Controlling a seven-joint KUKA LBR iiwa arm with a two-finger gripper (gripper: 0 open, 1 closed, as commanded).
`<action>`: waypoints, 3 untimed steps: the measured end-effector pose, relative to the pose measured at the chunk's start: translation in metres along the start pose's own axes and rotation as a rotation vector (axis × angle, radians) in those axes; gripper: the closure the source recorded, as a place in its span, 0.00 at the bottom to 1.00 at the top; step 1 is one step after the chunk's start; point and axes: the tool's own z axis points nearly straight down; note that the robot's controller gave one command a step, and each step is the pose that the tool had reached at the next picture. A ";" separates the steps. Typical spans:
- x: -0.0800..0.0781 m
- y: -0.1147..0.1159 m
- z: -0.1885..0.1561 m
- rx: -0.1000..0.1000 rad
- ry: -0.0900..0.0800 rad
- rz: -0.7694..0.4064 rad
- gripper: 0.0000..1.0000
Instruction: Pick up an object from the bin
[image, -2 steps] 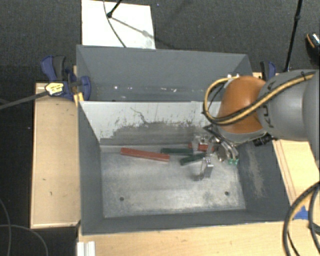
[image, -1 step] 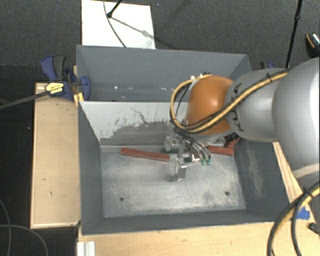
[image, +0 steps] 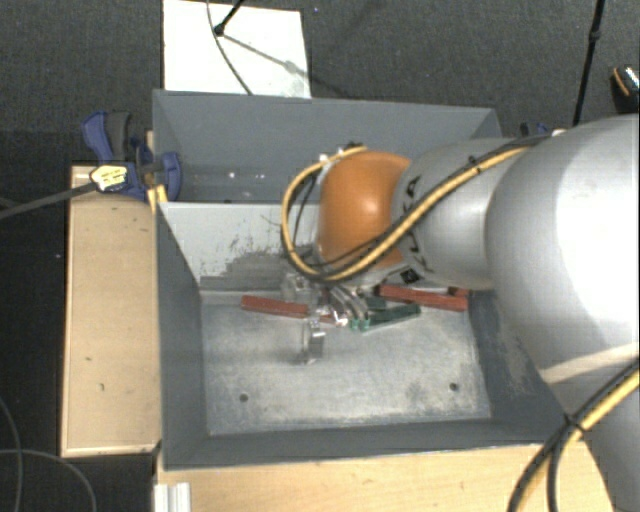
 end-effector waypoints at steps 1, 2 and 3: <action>-0.001 -0.006 -0.001 0.004 -0.002 0.006 1.00; 0.000 -0.006 0.000 0.005 0.001 0.005 0.00; -0.001 -0.006 -0.001 0.004 -0.001 0.004 1.00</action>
Offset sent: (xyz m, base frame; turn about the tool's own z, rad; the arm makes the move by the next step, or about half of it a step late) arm 0.0000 0.0000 0.0000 0.0000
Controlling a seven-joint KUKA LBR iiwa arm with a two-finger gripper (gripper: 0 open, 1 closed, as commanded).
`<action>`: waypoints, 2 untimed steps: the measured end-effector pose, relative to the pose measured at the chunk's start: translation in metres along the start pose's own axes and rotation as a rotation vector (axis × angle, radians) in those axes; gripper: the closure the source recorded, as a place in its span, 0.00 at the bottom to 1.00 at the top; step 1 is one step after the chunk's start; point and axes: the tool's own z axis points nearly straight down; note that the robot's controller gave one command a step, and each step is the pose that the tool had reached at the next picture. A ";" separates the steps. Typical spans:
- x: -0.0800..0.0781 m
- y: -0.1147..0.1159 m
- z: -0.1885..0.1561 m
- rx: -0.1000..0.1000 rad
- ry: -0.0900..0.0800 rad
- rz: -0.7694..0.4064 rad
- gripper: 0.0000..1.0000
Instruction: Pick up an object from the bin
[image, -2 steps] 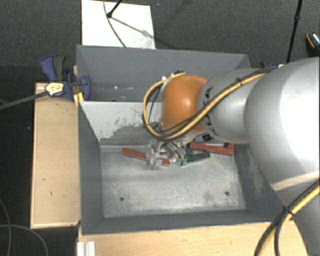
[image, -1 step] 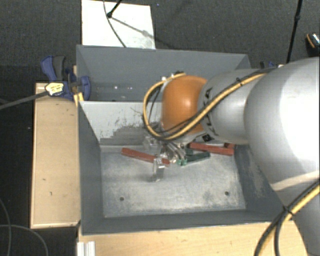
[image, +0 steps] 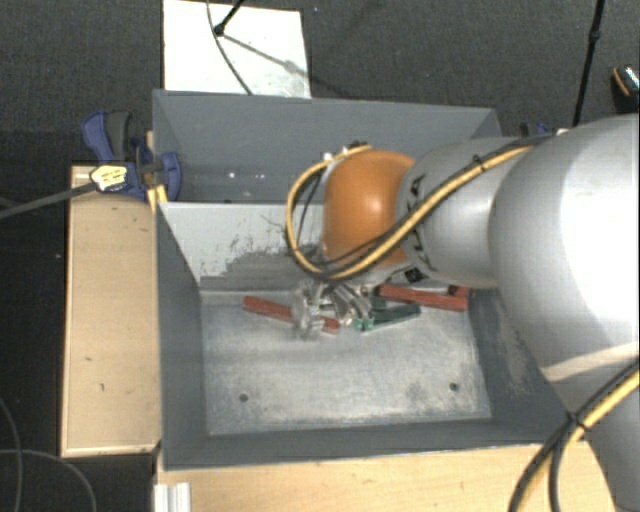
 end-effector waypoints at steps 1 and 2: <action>0.001 0.000 0.001 0.000 0.002 -0.001 0.00; 0.000 0.000 0.000 0.000 0.001 -0.001 1.00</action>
Offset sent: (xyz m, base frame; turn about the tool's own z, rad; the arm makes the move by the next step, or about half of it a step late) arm 0.0000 0.0000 0.0000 0.0000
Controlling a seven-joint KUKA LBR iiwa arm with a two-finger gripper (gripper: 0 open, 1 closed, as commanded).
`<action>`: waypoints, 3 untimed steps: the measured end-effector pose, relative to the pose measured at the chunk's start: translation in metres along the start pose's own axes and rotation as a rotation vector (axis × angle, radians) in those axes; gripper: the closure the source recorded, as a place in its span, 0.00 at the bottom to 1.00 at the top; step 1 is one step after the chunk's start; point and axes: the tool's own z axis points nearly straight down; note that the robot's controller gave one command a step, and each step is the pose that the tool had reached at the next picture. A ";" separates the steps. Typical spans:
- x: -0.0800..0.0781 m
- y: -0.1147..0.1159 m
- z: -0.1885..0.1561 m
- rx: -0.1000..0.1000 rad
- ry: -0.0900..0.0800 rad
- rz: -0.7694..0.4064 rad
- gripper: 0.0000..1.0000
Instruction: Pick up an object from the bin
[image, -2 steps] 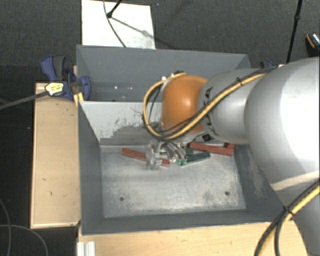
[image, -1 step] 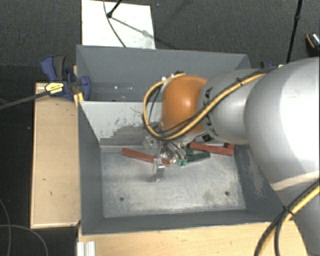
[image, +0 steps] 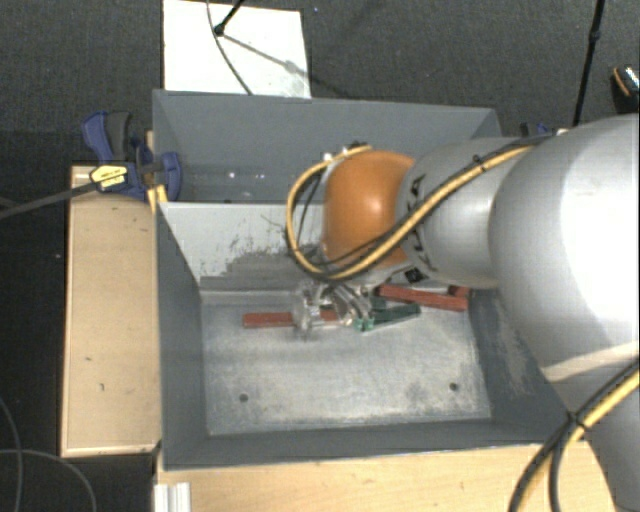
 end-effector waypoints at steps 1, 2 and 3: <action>0.000 0.000 0.001 0.000 0.001 -0.001 0.00; 0.000 0.000 0.000 0.000 0.001 -0.001 1.00; 0.000 0.000 0.001 0.000 0.001 -0.001 0.00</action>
Offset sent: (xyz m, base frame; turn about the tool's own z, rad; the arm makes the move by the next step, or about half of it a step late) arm 0.0000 0.0000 0.0000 0.0000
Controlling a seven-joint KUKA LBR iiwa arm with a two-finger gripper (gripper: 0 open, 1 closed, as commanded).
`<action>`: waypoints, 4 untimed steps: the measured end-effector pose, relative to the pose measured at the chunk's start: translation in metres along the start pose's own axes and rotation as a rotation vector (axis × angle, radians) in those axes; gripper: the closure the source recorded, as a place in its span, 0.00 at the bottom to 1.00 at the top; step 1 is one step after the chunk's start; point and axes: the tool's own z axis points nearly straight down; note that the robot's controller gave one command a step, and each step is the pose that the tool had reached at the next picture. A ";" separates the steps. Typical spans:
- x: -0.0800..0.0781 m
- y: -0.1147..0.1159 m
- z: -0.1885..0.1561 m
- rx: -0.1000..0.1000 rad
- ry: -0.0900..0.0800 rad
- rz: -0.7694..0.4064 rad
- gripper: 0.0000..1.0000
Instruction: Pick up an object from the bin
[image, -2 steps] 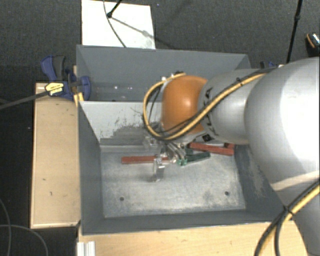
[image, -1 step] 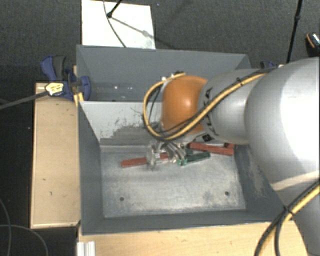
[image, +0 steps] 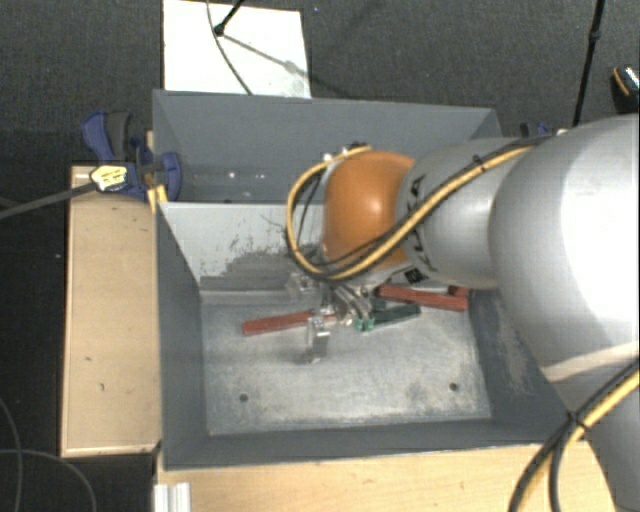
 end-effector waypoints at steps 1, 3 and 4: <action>0.004 0.038 0.003 -0.002 0.002 -0.027 0.00; 0.041 0.043 0.004 0.000 0.004 0.129 1.00; 0.064 0.067 -0.139 -0.002 -0.004 0.015 1.00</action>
Offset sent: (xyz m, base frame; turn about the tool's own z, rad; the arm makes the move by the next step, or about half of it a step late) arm -0.0091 0.0346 -0.0041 -0.0226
